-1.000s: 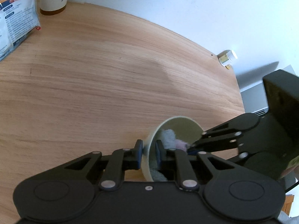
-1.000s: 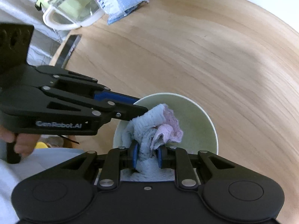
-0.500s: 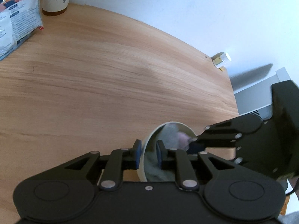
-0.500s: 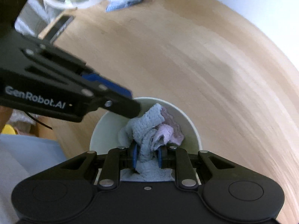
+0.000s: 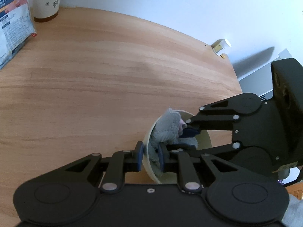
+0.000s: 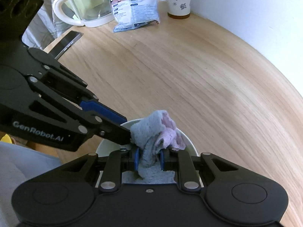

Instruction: Clean bowl

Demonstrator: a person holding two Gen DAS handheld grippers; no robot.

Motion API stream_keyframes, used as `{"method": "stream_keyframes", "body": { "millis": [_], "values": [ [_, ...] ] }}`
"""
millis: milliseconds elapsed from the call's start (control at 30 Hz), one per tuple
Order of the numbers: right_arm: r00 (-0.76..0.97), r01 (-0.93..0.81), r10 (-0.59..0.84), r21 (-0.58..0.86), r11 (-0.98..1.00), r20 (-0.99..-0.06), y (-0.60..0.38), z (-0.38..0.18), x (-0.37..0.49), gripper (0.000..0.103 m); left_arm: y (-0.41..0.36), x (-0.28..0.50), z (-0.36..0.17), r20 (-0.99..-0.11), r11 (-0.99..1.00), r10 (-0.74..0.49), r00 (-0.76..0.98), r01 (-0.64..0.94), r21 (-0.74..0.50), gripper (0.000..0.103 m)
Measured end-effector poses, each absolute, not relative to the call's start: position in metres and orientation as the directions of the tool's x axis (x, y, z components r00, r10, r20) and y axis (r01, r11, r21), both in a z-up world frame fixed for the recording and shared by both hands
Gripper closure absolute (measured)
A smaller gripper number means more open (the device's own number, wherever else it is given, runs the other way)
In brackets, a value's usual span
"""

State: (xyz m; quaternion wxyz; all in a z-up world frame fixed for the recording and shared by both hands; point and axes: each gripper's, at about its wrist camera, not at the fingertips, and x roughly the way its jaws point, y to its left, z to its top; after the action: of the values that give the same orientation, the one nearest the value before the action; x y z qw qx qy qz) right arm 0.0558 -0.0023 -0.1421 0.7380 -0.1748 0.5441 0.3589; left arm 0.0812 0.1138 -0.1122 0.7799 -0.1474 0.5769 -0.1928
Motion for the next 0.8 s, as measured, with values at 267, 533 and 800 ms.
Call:
{"method": "stream_keyframes", "body": {
  "millis": [267, 533, 800],
  "values": [
    [0.137, -0.735, 0.279, 0.092, 0.672, -0.950, 0.005, -0.153, 0.060, 0.081, 0.111, 0.083, -0.116, -0.852, 0.888, -0.459, 0.252, 0.114, -0.445, 0.088],
    [0.161, -0.741, 0.194, 0.011, 0.672, -0.968, 0.000, -0.145, 0.059, 0.081, 0.103, 0.084, -0.118, -0.858, 0.891, -0.454, 0.239, 0.124, -0.437, 0.088],
    [0.161, -0.713, 0.301, 0.100, 0.694, -0.940, -0.015, -0.129, 0.058, 0.080, 0.097, 0.086, -0.120, -0.865, 0.896, -0.443, 0.236, 0.141, -0.420, 0.088]
  ]
}}
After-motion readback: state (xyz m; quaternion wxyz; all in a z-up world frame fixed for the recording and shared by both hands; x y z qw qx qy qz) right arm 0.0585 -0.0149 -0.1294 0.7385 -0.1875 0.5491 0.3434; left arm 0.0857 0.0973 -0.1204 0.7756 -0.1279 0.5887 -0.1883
